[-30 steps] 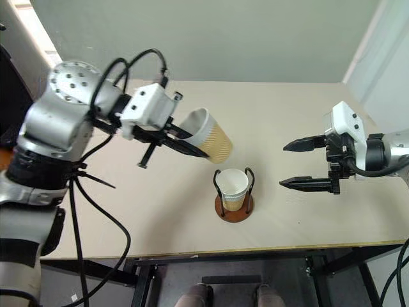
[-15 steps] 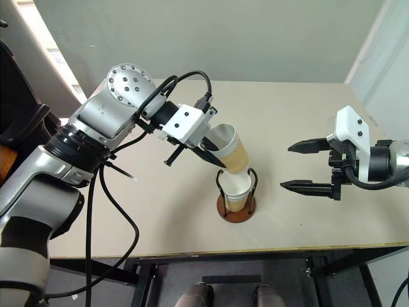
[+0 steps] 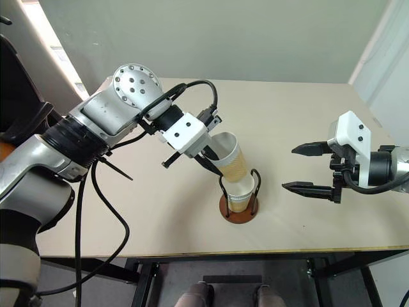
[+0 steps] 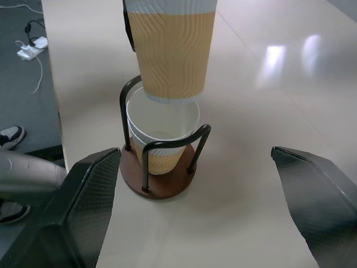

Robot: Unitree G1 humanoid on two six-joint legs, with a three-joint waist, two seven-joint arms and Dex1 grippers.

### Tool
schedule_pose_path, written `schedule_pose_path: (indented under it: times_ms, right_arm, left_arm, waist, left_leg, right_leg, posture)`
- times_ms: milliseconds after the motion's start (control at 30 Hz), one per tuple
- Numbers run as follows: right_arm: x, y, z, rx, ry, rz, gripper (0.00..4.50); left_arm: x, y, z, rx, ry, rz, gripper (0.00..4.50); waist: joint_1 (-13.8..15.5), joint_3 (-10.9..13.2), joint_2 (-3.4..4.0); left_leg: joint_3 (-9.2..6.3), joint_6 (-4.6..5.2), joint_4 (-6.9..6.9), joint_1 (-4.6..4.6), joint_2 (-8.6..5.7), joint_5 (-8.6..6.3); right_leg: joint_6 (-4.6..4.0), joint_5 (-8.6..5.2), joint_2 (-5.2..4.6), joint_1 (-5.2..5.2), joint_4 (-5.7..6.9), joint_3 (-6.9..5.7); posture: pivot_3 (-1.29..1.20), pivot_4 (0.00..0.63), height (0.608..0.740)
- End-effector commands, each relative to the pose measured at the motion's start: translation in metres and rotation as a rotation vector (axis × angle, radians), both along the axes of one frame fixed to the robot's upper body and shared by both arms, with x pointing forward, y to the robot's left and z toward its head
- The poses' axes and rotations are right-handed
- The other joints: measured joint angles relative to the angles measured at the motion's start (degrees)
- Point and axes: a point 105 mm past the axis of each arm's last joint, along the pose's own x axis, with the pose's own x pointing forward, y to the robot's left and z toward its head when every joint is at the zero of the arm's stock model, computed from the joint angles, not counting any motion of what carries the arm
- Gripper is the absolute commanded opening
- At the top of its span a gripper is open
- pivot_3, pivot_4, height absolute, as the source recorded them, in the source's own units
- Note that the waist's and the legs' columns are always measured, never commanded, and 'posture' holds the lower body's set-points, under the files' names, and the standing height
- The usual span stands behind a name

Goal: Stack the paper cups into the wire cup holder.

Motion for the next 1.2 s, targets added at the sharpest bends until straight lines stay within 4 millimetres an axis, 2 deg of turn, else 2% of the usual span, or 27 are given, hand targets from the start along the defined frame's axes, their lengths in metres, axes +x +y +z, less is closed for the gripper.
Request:
schedule_pose_path:
  times_ms: [33,200,233,267,300,333,400,667,700,867,967,1200]
  right_arm:
    - [-0.004,-0.002,0.013,-0.007,-0.069,-0.016,4.50]
    - [-0.005,-0.005,0.011,-0.012,-0.069,-0.036,4.50]
    - [-0.005,-0.005,0.011,-0.012,-0.070,-0.038,4.50]
    - [-0.005,-0.006,0.011,-0.013,-0.072,-0.041,4.50]
    - [-0.005,-0.006,0.011,-0.014,-0.074,-0.046,4.50]
    - [-0.005,-0.007,0.010,-0.015,-0.075,-0.050,4.50]
    - [-0.005,-0.007,0.010,-0.017,-0.074,-0.054,4.50]
    - [-0.003,-0.006,0.009,-0.016,-0.077,-0.053,4.50]
    - [-0.003,-0.006,0.009,-0.016,-0.078,-0.053,4.50]
    - [-0.005,-0.003,0.008,-0.008,-0.063,-0.031,4.50]
    - [-0.006,-0.002,0.007,-0.002,-0.049,-0.014,4.50]
    - [0.000,0.002,0.009,0.059,-0.018,0.045,4.50]
  left_arm:
    - [-0.004,-0.004,0.013,0.008,-0.038,-0.049,0.01]
    - [-0.004,-0.006,0.013,0.004,-0.038,-0.063,0.01]
    - [-0.005,-0.007,0.013,0.007,-0.041,-0.068,0.20]
    - [-0.005,-0.006,0.013,0.009,-0.043,-0.072,0.20]
    - [-0.005,-0.006,0.013,0.011,-0.045,-0.074,0.60]
    - [-0.006,-0.006,0.013,0.013,-0.046,-0.076,0.76]
    - [-0.006,-0.005,0.012,0.015,-0.047,-0.078,1.39]
    - [-0.005,-0.005,0.013,0.014,-0.052,-0.084,4.26]
    - [-0.006,-0.006,0.013,0.011,-0.050,-0.084,4.47]
    - [-0.003,-0.004,0.015,-0.001,-0.048,-0.067,4.47]
    - [-0.002,0.005,0.014,-0.011,-0.029,-0.030,4.47]
    - [-0.005,0.048,0.021,-0.199,0.185,0.190,4.47]
  waist:
    - [0.03,0.00,0.00]
    - [0.07,0.00,0.00]
    - [0.07,0.00,0.00]
    - [0.08,0.00,0.00]
    - [0.08,0.00,0.00]
    - [0.09,0.00,0.00]
    - [0.11,0.00,0.00]
    - [0.11,0.00,0.00]
    - [0.11,0.00,0.00]
    - [0.11,0.00,0.00]
    - [0.10,0.00,0.00]
    - [-0.27,-0.02,0.06]
  left_leg:
    - [0.00,0.00,0.00,0.00,0.00,0.00]
    - [0.01,-0.02,0.01,0.00,0.00,-0.02]
    - [0.02,-0.02,0.01,0.00,0.00,-0.03]
    - [0.03,-0.02,0.01,0.00,0.00,-0.03]
    - [0.03,-0.02,0.01,0.00,0.00,-0.03]
    - [0.03,-0.02,0.02,-0.01,0.00,-0.03]
    - [0.03,-0.01,0.05,-0.02,-0.01,-0.04]
    - [0.04,0.01,0.12,-0.02,-0.01,-0.06]
    - [0.04,0.01,0.12,-0.02,-0.01,-0.06]
    - [0.04,0.01,0.12,-0.02,-0.01,-0.06]
    - [0.05,0.01,0.12,-0.02,-0.01,-0.06]
    - [0.09,-0.02,0.11,0.03,0.01,-0.05]
  right_leg:
    - [0.00,0.00,0.00,0.00,0.00,0.00]
    - [0.06,-0.02,0.00,0.00,0.01,0.00]
    - [0.07,-0.02,0.01,0.00,0.01,0.00]
    - [0.07,-0.02,0.01,0.00,0.01,0.00]
    - [0.08,-0.03,0.01,0.00,0.01,0.00]
    - [0.09,-0.03,0.01,0.00,0.01,0.00]
    - [0.09,-0.03,0.02,0.01,0.01,0.00]
    - [0.12,-0.04,0.03,0.01,0.02,0.02]
    - [0.12,-0.04,0.03,0.02,0.02,0.01]
    - [0.12,-0.04,0.03,0.02,0.02,0.02]
    - [0.13,-0.04,0.04,0.01,0.02,0.02]
    - [0.13,-0.05,0.20,0.00,0.06,0.02]
  posture:
    - [0.00,0.150,0.740]
    - [0.00,0.150,0.740]
    - [0.00,0.150,0.740]
    - [0.00,0.150,0.740]
    - [0.00,0.150,0.740]
    - [0.00,0.150,0.740]
    - [0.00,0.150,0.740]
    - [0.00,0.150,0.740]
    - [0.00,0.150,0.740]
    - [0.00,0.150,0.740]
    - [0.00,0.150,0.740]
    - [0.00,0.150,0.740]
